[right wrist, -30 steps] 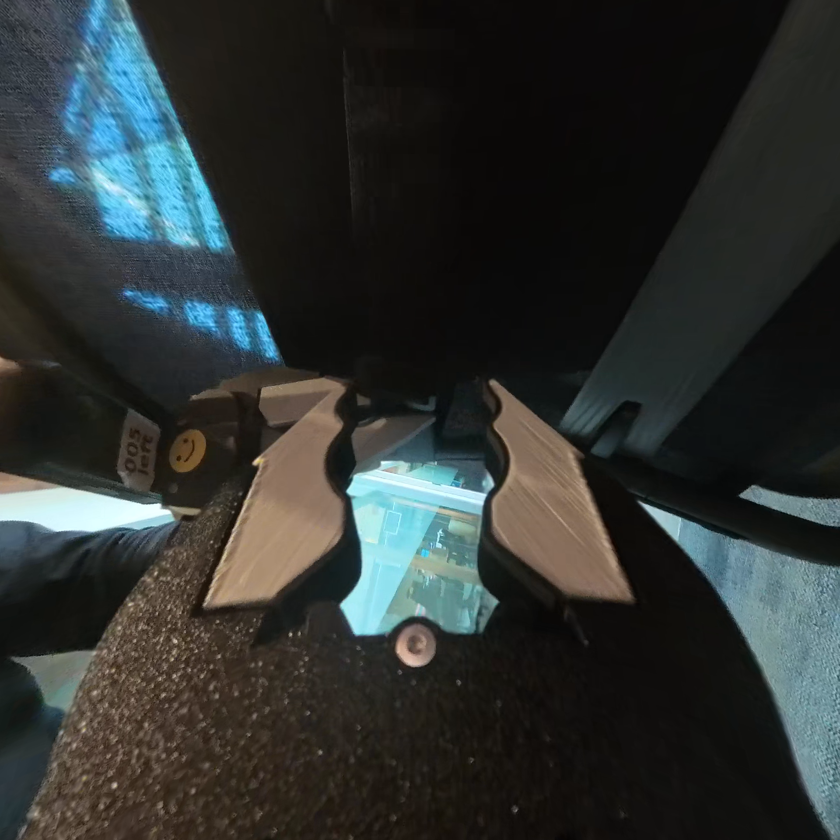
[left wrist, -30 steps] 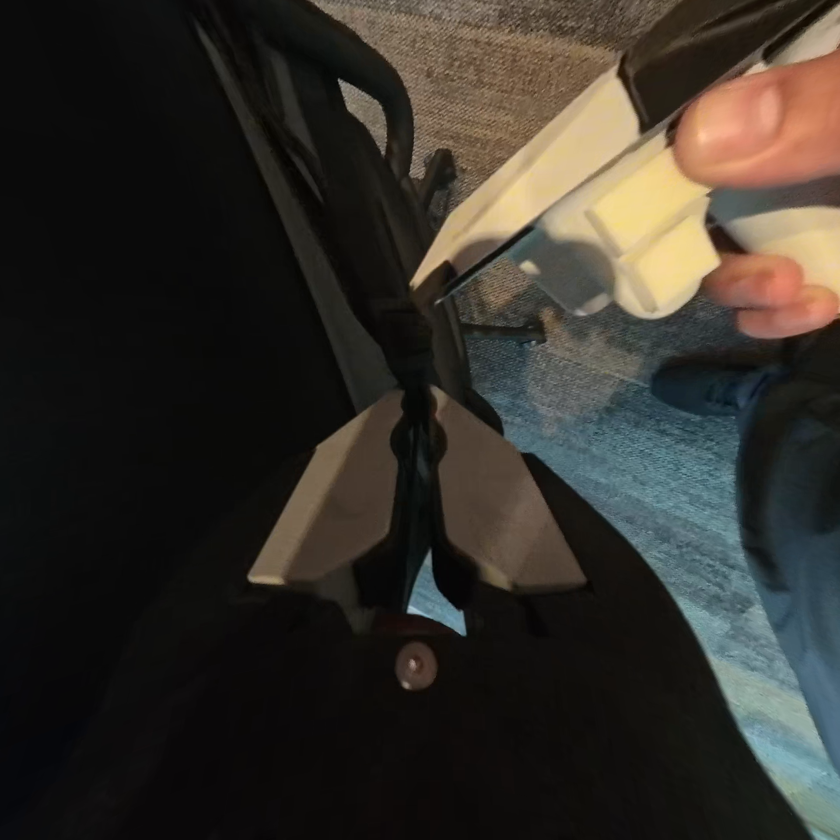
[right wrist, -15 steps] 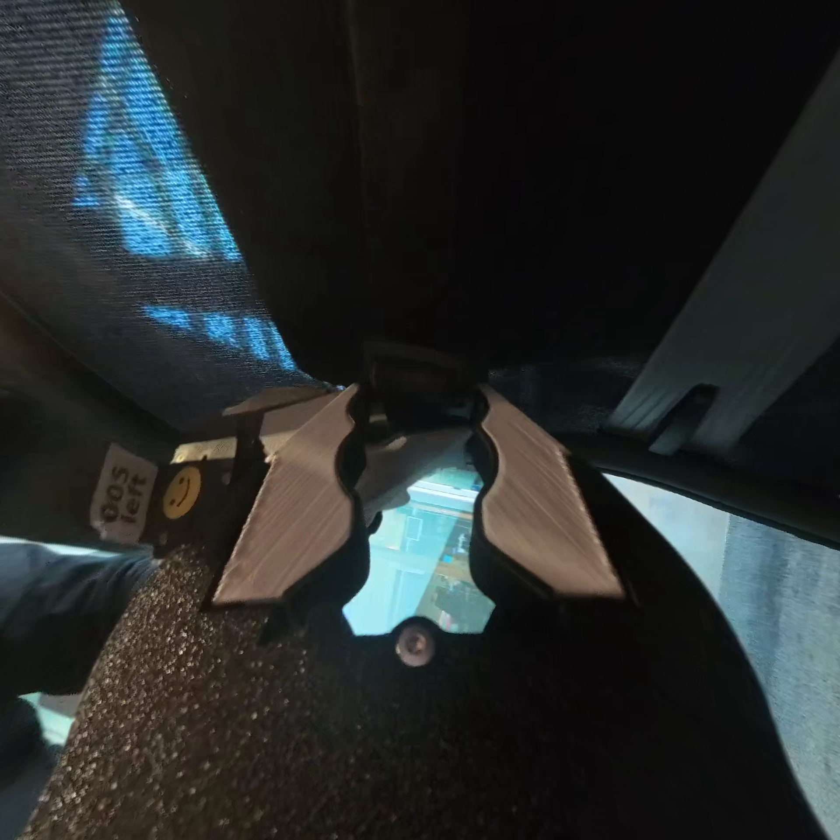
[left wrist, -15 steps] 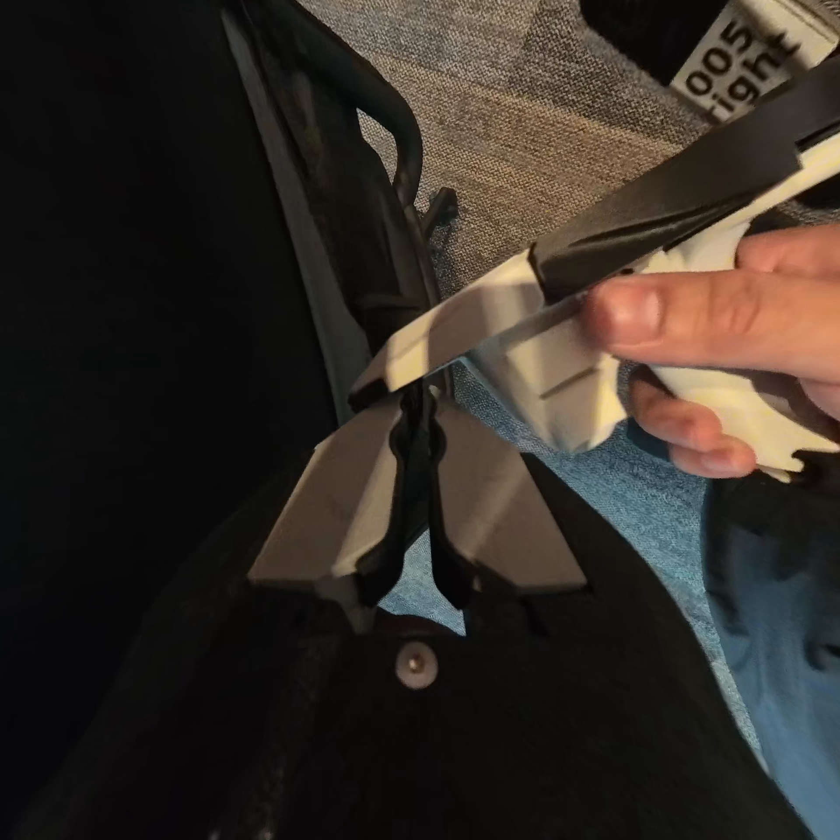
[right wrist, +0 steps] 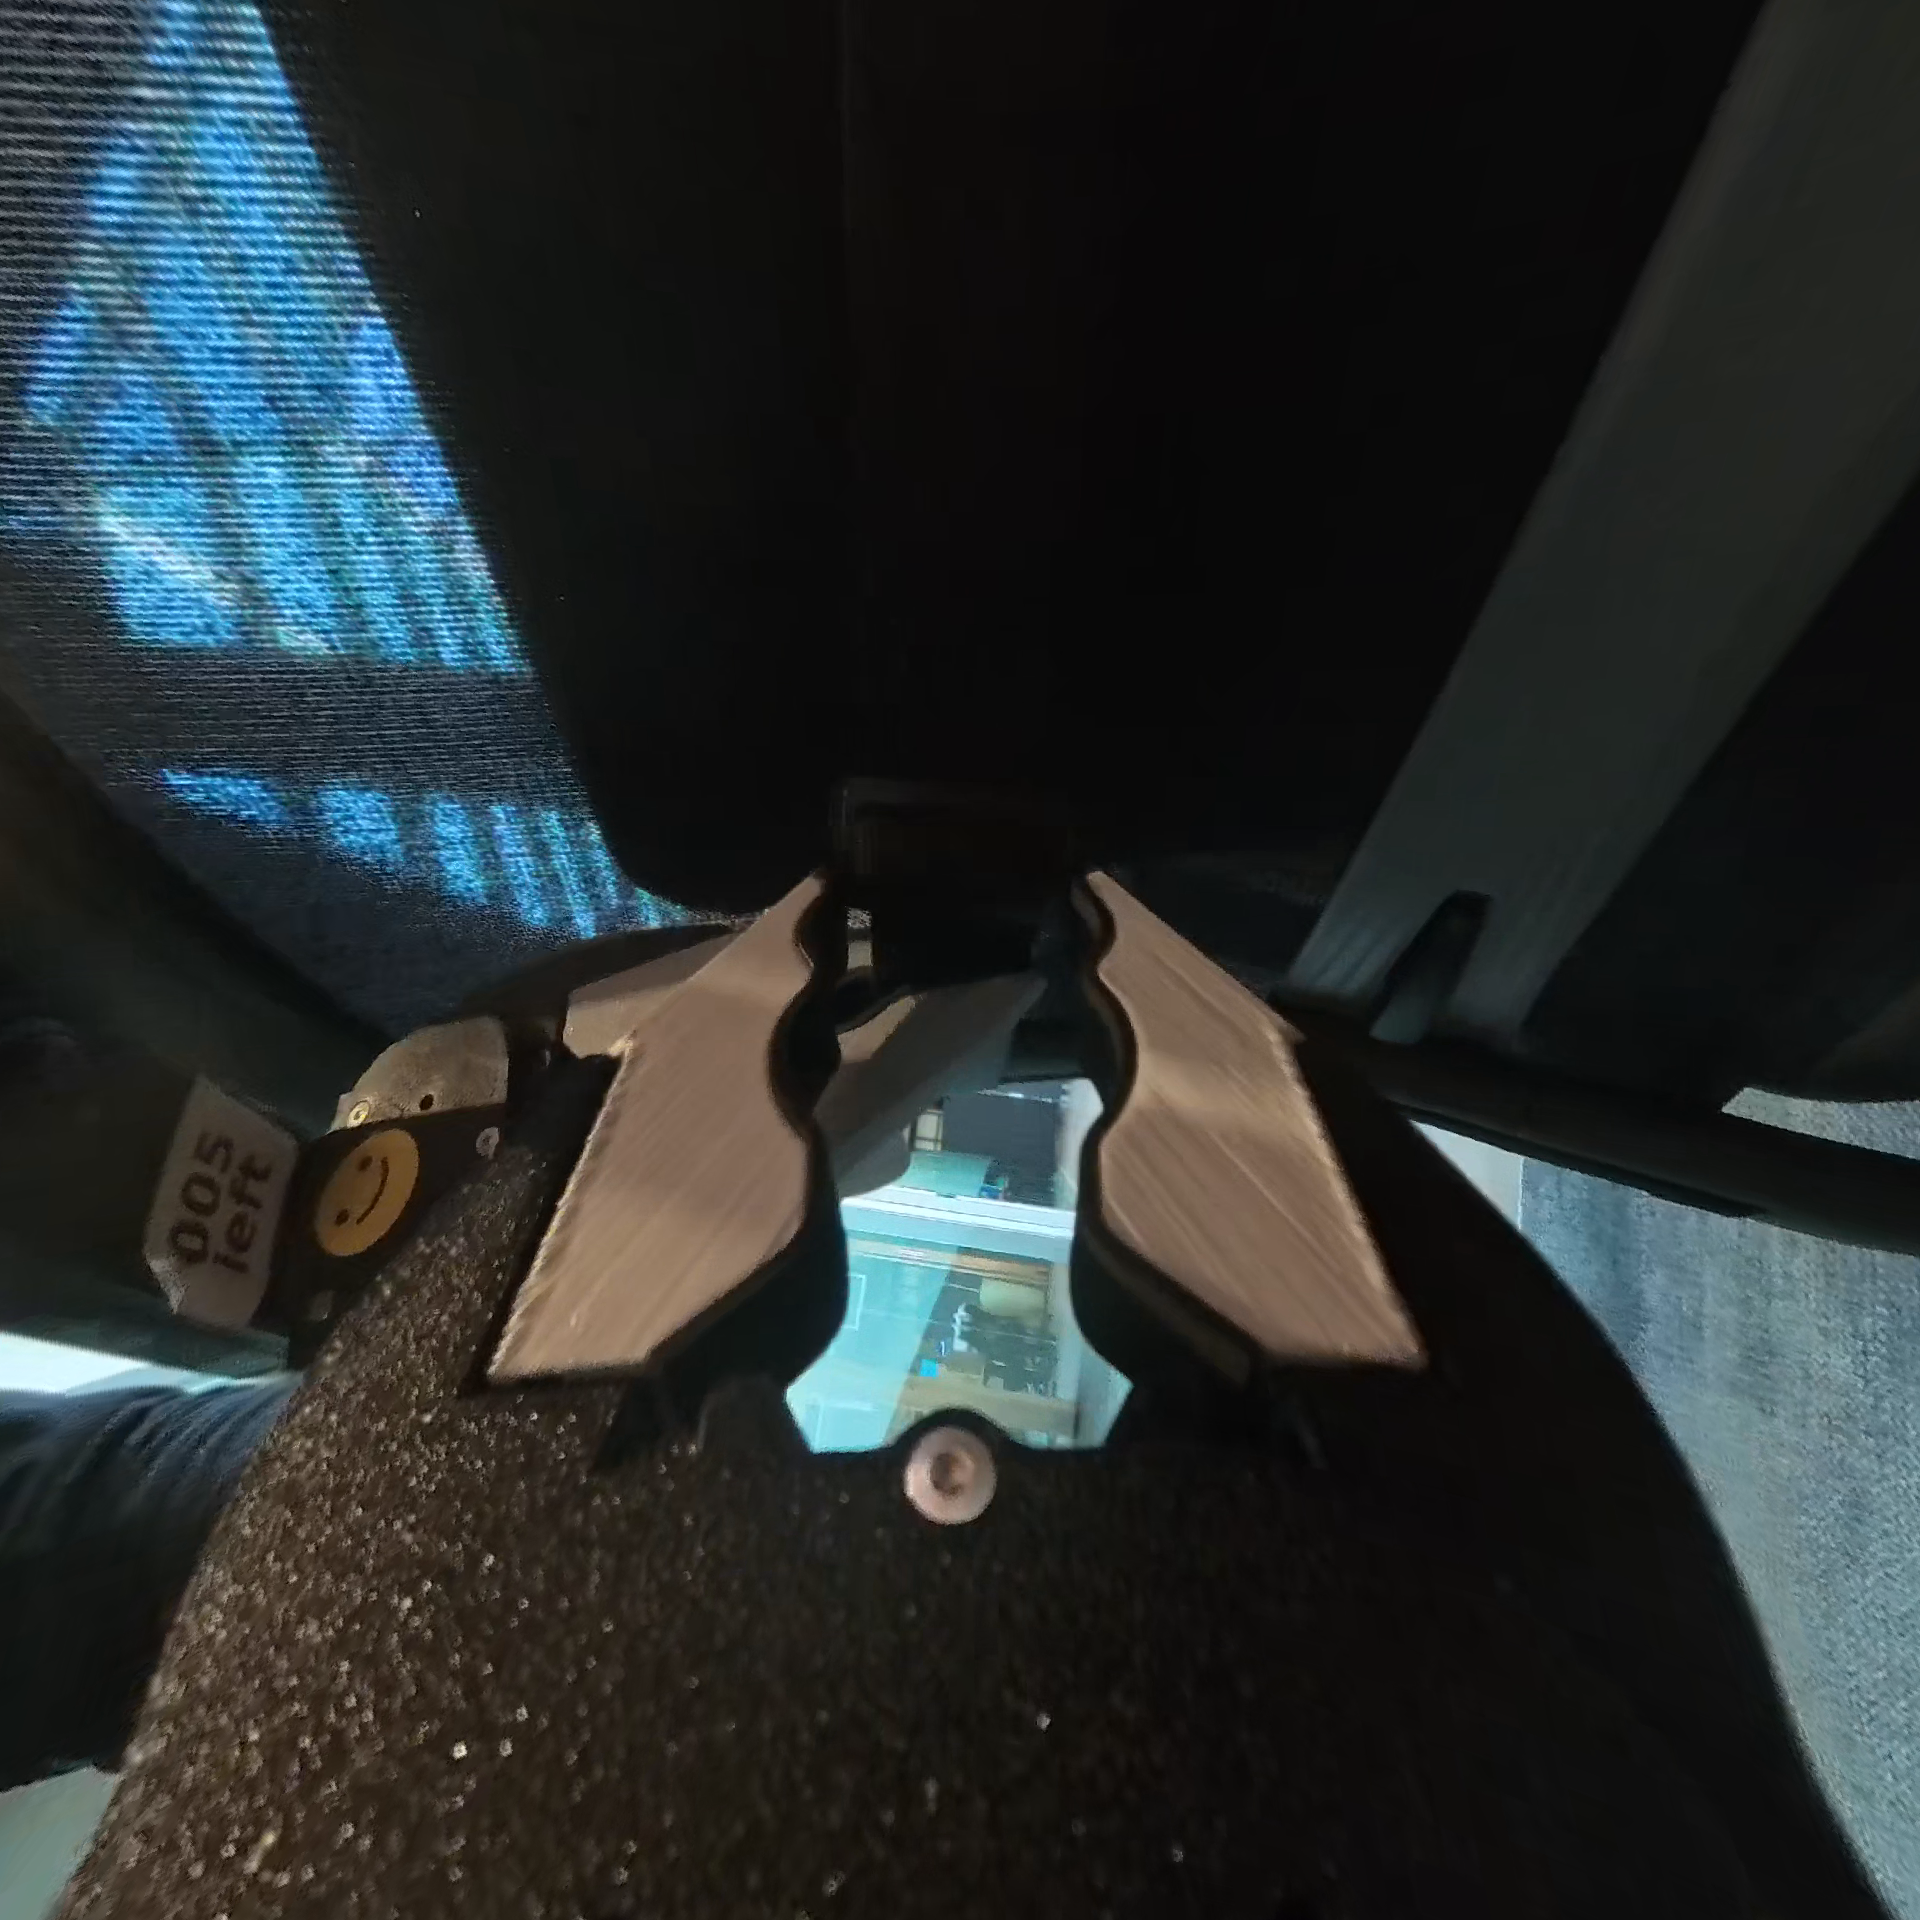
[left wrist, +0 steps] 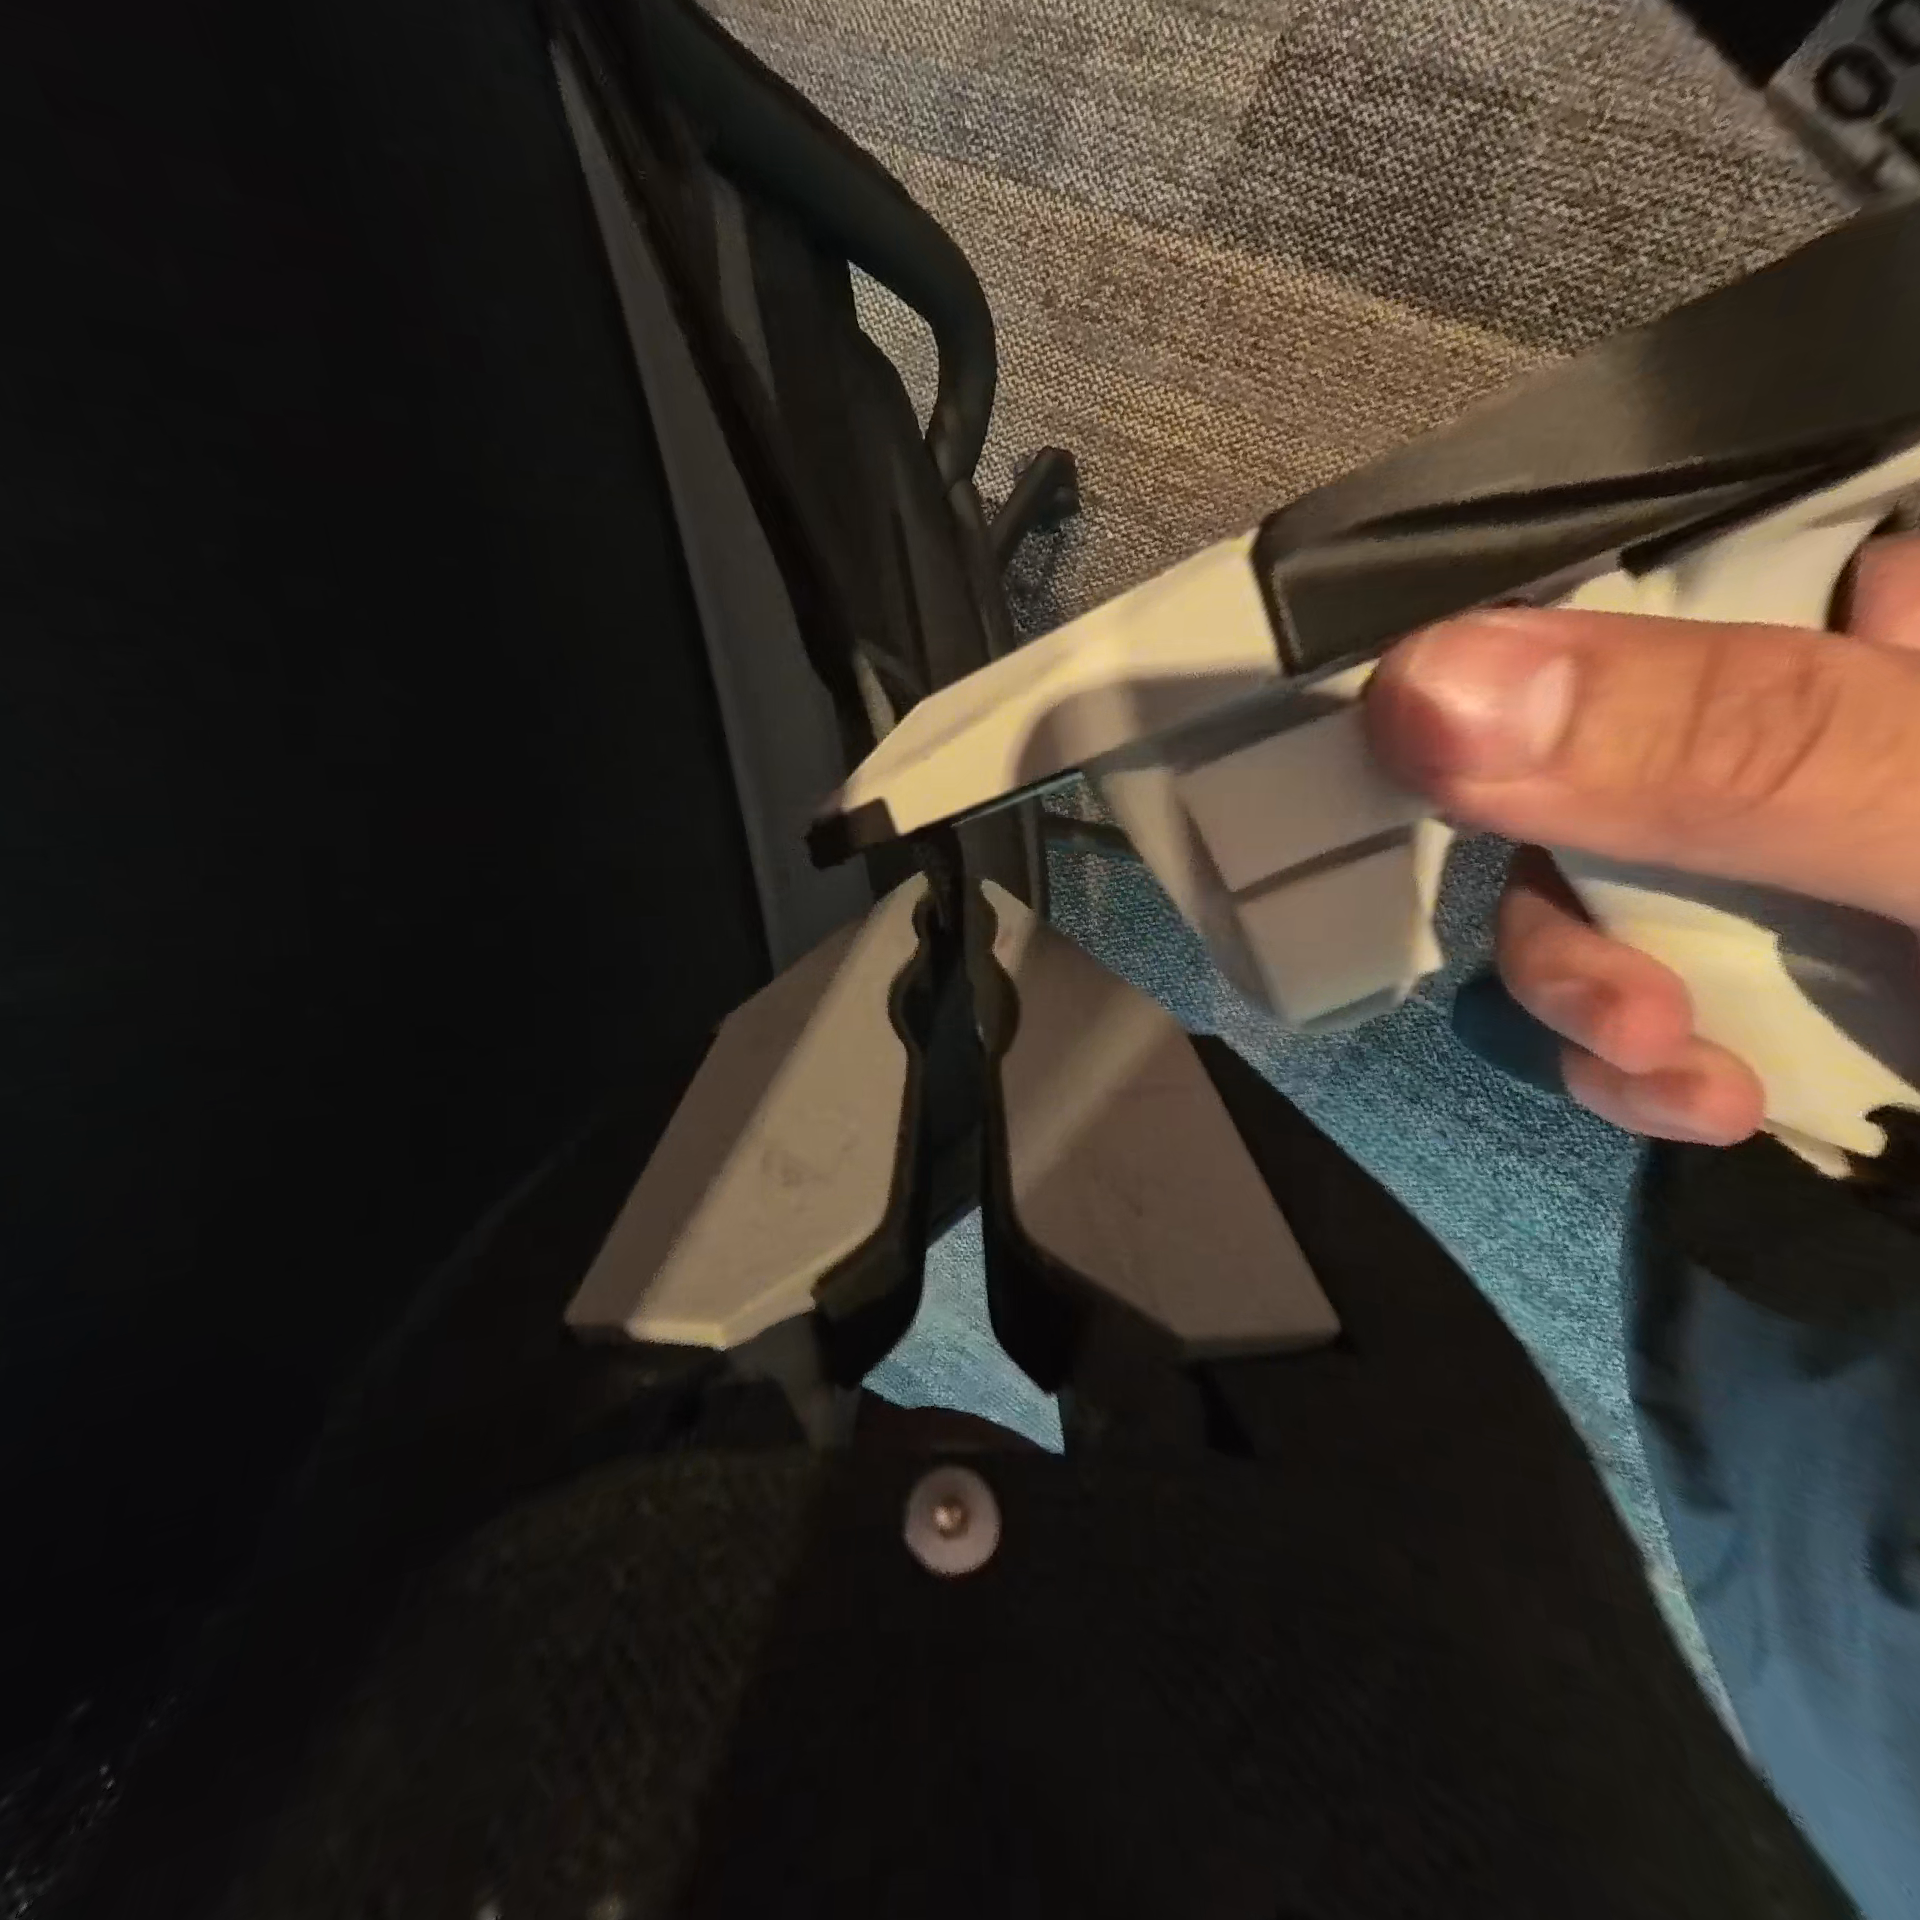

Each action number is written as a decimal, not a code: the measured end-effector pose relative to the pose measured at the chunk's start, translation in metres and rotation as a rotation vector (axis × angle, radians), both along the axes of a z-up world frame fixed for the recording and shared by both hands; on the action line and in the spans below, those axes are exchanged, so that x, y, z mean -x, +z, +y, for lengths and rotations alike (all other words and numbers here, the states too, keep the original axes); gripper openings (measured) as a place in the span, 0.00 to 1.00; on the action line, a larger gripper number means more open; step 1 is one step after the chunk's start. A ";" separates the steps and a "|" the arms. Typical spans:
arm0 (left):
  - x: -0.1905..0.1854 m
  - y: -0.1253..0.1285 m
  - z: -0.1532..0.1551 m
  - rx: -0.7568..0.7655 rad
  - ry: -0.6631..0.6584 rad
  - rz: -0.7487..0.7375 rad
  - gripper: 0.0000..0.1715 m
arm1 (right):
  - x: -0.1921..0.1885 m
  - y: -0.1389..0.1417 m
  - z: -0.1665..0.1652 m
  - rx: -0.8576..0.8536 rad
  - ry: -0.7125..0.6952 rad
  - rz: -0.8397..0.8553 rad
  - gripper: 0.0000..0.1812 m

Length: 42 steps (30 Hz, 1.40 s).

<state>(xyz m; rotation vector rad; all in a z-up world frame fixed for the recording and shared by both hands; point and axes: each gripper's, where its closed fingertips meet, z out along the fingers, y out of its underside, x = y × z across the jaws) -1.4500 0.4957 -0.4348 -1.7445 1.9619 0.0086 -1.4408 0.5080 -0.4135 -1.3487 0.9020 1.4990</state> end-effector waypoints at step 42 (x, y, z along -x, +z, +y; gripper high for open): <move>-0.015 -0.053 0.018 0.219 0.458 -0.116 0.19 | -0.110 -0.088 -0.062 0.250 0.279 -1.269 0.21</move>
